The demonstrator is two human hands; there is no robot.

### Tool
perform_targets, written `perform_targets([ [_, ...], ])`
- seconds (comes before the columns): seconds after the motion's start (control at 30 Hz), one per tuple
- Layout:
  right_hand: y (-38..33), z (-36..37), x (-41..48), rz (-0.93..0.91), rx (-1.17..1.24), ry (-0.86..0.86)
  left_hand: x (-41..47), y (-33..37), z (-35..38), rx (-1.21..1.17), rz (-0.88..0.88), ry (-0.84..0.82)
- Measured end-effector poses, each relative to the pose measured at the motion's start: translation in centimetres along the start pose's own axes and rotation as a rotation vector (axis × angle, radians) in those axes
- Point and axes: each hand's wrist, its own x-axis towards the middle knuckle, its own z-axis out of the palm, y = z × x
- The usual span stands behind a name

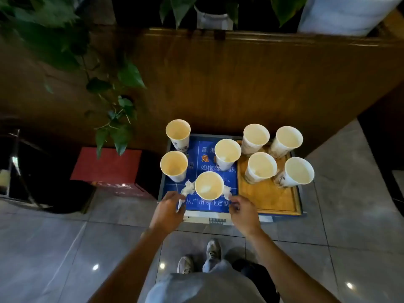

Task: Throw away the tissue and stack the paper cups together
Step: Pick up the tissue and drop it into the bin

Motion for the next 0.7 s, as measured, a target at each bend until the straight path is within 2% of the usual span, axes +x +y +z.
perform_targets([
  [0.13, -1.1, -1.0, 2.4, -0.154, -0.120, 0.029, 2.4, 1.2, 0.2, 0.118, 0.072, -0.063],
  [0.3, -1.6, -1.0, 4.5, -0.295, -0.317, -0.164, 4.1, 0.9, 1.2, 0.325, 0.093, -0.278],
  [0.43, -1.2, -0.5, 4.5, -0.270, -0.406, -0.242, 4.1, 0.8, 2.2, 0.361, 0.092, -0.343],
  [0.7, 0.0, 0.2, 1.7, -0.104, -0.370, -0.185, 3.5, -0.2, 1.7, 0.339, 0.126, -0.324],
])
